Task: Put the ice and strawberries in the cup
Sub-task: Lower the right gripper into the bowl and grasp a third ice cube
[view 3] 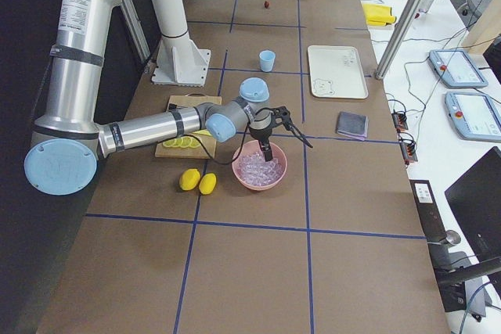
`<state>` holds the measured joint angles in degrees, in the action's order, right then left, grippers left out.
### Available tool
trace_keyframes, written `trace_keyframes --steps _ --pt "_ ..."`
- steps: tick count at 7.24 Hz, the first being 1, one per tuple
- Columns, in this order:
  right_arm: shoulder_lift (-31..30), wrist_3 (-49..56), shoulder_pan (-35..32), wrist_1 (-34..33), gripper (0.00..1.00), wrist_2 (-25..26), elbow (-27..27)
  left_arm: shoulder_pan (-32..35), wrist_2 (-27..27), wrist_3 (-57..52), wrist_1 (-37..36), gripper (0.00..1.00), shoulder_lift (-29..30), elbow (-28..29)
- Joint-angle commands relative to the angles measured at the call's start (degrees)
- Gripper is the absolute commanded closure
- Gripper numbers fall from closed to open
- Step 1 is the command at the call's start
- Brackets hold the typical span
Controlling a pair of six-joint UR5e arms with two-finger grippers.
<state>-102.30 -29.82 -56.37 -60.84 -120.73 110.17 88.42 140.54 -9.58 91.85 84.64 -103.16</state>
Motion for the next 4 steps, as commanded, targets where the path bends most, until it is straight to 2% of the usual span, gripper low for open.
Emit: trace_keyframes --steps 1,4 --pt "-0.9 -3.6 2.5 6.8 0.03 1.0 -3.4 0.0 0.0 0.0 0.0 0.00 0.0 0.0" --pt "-2.0 -3.5 3.1 7.4 0.07 0.9 -3.3 0.0 0.0 0.0 0.0 0.00 0.1 0.0"
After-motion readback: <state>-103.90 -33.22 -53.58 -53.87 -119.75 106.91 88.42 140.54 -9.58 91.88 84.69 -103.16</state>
